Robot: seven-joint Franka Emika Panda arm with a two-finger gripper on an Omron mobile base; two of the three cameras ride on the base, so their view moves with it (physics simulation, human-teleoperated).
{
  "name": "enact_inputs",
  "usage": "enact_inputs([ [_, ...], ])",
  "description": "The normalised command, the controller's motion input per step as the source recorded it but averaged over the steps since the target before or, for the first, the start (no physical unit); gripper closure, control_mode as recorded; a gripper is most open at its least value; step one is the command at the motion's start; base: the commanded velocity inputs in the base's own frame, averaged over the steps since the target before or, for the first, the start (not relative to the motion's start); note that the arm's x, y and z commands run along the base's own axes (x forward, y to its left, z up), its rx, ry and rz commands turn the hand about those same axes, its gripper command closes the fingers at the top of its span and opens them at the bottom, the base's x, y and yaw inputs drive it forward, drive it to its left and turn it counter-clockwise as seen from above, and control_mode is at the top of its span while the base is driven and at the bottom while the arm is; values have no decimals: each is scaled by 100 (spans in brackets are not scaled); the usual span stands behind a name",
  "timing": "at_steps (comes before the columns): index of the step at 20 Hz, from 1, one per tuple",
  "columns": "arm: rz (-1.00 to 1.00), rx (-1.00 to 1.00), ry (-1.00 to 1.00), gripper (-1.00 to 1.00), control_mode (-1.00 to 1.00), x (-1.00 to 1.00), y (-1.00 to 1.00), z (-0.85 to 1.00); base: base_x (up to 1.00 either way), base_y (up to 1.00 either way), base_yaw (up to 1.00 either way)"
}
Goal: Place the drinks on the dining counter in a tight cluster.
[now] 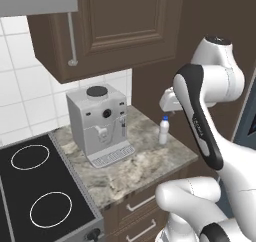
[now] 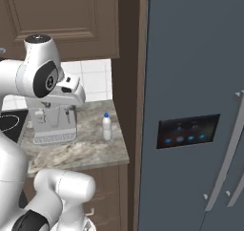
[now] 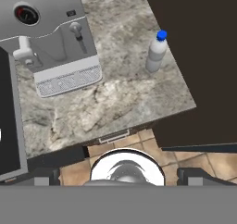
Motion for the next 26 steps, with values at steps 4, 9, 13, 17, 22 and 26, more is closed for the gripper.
enact_inputs([
  [4, 0, 0, 0, -100, 100, 0, 0, 0, 59, -51, 0],
  [9, 0, 0, 0, -100, 100, 0, 0, 0, 66, -62, 0],
  [13, 0, 0, 0, -100, 100, 0, 0, 0, 67, -45, 0],
  [17, 0, 0, 0, -100, 100, 0, 0, 0, 20, -10, 1],
  [22, 0, 0, 0, -100, 100, 0, 0, 0, 0, 0, 0],
  [26, 0, 0, 0, -100, 100, 0, 0, 0, 0, -8, 0],
])
